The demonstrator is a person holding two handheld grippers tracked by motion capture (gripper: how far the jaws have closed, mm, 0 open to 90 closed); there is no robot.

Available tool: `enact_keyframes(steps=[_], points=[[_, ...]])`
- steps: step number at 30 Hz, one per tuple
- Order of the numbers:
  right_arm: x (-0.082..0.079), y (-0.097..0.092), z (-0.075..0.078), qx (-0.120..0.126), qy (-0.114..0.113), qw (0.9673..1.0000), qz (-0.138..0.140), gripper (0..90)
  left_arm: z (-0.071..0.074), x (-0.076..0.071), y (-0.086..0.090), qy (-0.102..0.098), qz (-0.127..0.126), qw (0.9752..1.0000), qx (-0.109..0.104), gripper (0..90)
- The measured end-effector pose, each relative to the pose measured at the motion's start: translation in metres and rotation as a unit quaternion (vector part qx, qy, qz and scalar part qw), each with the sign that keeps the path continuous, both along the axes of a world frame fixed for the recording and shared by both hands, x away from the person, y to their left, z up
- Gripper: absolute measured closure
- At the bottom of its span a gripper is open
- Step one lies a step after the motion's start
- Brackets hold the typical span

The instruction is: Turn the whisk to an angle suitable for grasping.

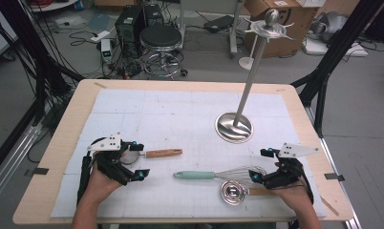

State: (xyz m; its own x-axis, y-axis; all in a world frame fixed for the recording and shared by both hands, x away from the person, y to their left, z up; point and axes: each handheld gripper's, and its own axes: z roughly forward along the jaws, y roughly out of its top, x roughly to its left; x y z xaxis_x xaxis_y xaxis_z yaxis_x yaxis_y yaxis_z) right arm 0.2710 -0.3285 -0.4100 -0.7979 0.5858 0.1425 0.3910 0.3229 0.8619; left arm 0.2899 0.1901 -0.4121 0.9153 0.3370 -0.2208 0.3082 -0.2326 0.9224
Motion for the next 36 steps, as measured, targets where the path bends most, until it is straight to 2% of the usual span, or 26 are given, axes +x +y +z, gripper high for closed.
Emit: enact_keyframes(steps=[4, 7, 9, 10, 15, 16, 17, 20, 21, 22, 27, 28, 29, 30, 31, 32, 33, 34, 35, 36], points=[[0.004, 0.013, 0.001, -0.018, 0.007, 0.9997, 0.012, 0.5, 0.0, 0.0, 0.001, -0.002, 0.0, 1.0, 0.0, 1.7], [0.011, 0.03, 0.003, -0.042, 0.016, 0.9987, 0.026, 0.5, 0.001, 0.0, 0.002, -0.003, -0.001, 1.0, 0.0, 1.7], [0.012, 0.033, 0.004, -0.046, 0.011, 0.9984, 0.033, 0.5, 0.001, 0.0, 0.002, -0.003, -0.002, 1.0, -0.001, 1.7], [0.016, 0.043, 0.008, -0.058, 0.015, 0.9972, 0.045, 0.5, 0.001, 0.0, 0.001, -0.002, -0.002, 1.0, -0.002, 1.7], [0.024, 0.059, 0.011, -0.08, 0.022, 0.9946, 0.062, 0.5, 0.002, 0.0, 0.002, -0.003, -0.003, 1.0, -0.002, 1.7], [0.027, 0.067, 0.012, -0.09, 0.024, 0.9929, 0.073, 0.6, 0.002, 0.0, 0.002, -0.003, -0.003, 1.0, -0.003, 1.7], [0.027, 0.067, 0.012, -0.09, 0.024, 0.9929, 0.073, 0.6, 0.002, 0.0, 0.002, -0.003, -0.003, 1.0, -0.003, 1.7], [0.03, 0.081, 0.015, -0.104, 0.024, 0.9906, 0.086, 0.9, 0.002, 0.0, 0.001, -0.002, -0.005, 1.0, -0.005, 1.7], [0.032, 0.091, 0.017, -0.113, 0.028, 0.9886, 0.095, 1.0, 0.002, 0.0, 0.001, -0.002, -0.006, 1.0, -0.003, 1.7], [0.032, 0.091, 0.017, -0.113, 0.028, 0.9886, 0.095, 1.0, 0.002, -0.001, 0.001, -0.002, -0.006, 1.0, -0.004, 1.7], [0.036, 0.116, 0.017, -0.151, 0.037, 0.9804, 0.121, 1.2, 0.003, -0.001, 0.002, -0.005, -0.006, 1.0, -0.003, 1.7], [0.037, 0.126, 0.016, -0.166, 0.04, 0.9759, 0.136, 3.9, 0.003, -0.001, 0.002, -0.006, -0.007, 1.0, -0.002, 1.7], [0.037, 0.126, 0.016, -0.166, 0.04, 0.9759, 0.136, 3.9, 0.003, -0.001, 0.002, -0.006, -0.007, 1.0, -0.004, 1.7], [0.038, 0.131, 0.016, -0.171, 0.041, 0.974, 0.144, 4.1, 0.003, -0.001, 0.002, -0.004, -0.005, 1.0, -0.005, 1.7], [0.039, 0.136, 0.015, -0.18, 0.041, 0.9715, 0.149, 4.4, 0.003, -0.001, 0.002, -0.005, -0.007, 1.0, -0.005, 1.7], [0.04, 0.144, 0.013, -0.194, 0.043, 0.9673, 0.158, 7.0, 0.003, -0.001, 0.002, -0.005, -0.007, 1.0, -0.004, 1.7], [0.04, 0.144, 0.013, -0.194, 0.043, 0.9673, 0.158, 7.0, 0.003, -0.001, 0.002, -0.005, -0.008, 0.9999, -0.004, 1.7], [0.041, 0.152, 0.01, -0.208, 0.051, 0.9621, 0.169, 14.4, 0.003, -0.001, 0.002, -0.004, -0.008, 0.9999, -0.005, 1.7], [0.041, 0.152, 0.01, -0.208, 0.051, 0.9621, 0.169, 14.4, 0.003, -0.001, 0.002, -0.005, -0.009, 0.9999, -0.004, 1.7], [0.04, 0.159, 0.007, -0.221, 0.056, 0.957, 0.179, 15.5, 0.003, -0.001, 0.002, -0.005, -0.009, 0.9999, -0.004, 1.7]])
